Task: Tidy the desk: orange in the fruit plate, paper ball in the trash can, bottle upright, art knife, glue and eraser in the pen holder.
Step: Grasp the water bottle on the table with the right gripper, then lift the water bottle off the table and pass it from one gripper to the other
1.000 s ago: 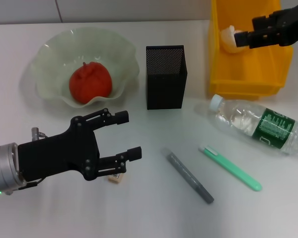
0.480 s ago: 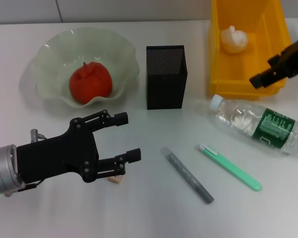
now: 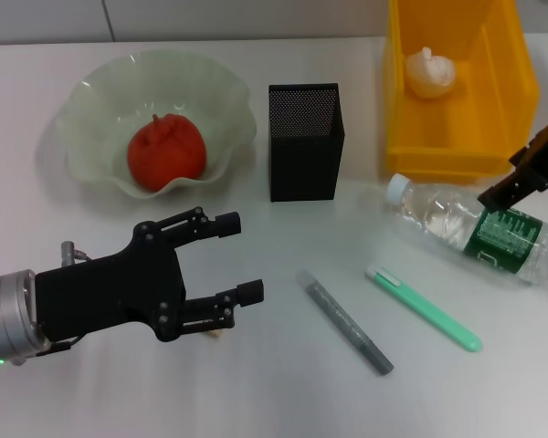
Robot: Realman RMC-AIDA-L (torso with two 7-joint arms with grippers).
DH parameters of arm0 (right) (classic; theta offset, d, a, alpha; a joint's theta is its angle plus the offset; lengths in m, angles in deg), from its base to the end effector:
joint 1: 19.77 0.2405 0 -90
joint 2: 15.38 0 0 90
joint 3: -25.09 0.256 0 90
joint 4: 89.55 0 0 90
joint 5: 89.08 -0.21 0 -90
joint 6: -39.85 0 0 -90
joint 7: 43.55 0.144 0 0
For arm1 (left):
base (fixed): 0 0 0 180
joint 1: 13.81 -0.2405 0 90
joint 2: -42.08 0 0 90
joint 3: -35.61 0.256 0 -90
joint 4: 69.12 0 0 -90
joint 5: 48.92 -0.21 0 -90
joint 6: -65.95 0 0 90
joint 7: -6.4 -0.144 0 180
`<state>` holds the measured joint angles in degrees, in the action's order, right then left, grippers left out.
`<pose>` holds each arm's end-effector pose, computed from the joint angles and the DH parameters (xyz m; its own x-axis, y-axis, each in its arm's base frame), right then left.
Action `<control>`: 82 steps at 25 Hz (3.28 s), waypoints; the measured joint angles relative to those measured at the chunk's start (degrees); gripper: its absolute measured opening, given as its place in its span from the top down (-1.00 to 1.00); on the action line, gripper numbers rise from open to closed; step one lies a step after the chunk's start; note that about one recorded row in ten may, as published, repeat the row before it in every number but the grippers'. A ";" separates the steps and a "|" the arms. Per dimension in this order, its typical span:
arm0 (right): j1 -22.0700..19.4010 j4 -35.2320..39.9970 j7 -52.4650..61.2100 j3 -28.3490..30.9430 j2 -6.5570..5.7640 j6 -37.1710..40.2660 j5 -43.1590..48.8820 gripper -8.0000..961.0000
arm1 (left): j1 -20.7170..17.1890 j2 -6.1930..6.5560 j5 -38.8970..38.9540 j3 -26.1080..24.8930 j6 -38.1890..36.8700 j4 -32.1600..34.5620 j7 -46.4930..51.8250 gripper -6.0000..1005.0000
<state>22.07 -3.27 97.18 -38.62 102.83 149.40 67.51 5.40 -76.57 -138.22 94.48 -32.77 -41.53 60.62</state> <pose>0.1558 0.3561 0.0731 0.7181 -0.6407 0.2716 -0.4883 -0.7420 -0.4594 -0.2661 0.2510 -0.0285 0.7019 0.1097 0.7038 0.2570 -0.9605 -0.1066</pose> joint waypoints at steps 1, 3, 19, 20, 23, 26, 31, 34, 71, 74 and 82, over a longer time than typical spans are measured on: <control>0.06 -0.60 -0.16 -0.11 0.00 -0.09 0.36 -0.48 | 0.00 0.00 0.00 0.01 0.00 0.00 0.00 -0.47; 0.16 -1.88 -0.33 -0.45 0.05 -0.35 1.00 -0.48 | 0.03 0.00 0.00 0.01 0.02 0.00 0.00 -0.47; -0.26 -10.49 -2.12 -5.30 0.69 -7.64 4.26 -0.48 | -0.16 0.00 0.00 0.02 0.46 -0.09 -0.03 -0.47; -0.27 -10.97 -2.15 -5.48 0.71 -8.12 4.32 -0.48 | -0.16 0.00 0.00 0.02 0.46 -0.09 -0.03 -0.47; -0.34 -12.50 -2.34 -6.09 0.71 -10.15 4.63 -0.48 | -0.13 0.01 0.00 0.02 0.47 -0.09 -0.05 -0.46; -0.36 -14.07 -2.79 -6.19 0.71 -12.19 4.72 -0.48 | -0.02 0.00 0.00 0.02 0.47 -0.09 -0.06 -0.46; -0.36 -15.69 -3.60 -6.38 0.71 -13.63 4.76 -0.48 | -0.06 0.01 0.00 0.02 0.48 -0.09 -0.08 -0.46; -0.36 -17.03 -4.09 -6.46 0.71 -14.83 4.77 -0.48 | -0.15 0.01 0.00 0.02 0.55 -0.09 -0.08 -0.46; 0.44 -25.15 -4.47 -9.95 0.97 -21.48 4.47 -0.48 | 0.71 0.00 0.00 0.02 1.53 -0.08 -0.70 -0.44; 0.34 -25.10 -4.78 -9.94 0.98 -21.53 4.44 -0.48 | 0.78 0.00 0.00 0.02 1.55 -0.08 -0.70 -0.44; -0.44 -24.75 -5.17 -10.01 1.21 -21.53 4.29 -0.48 | 0.98 0.00 0.00 0.02 1.55 -0.09 -0.70 -0.44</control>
<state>21.64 -28.02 92.02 -48.63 104.03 127.87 71.80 6.38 -76.57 -138.22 94.50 -31.22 -41.61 59.92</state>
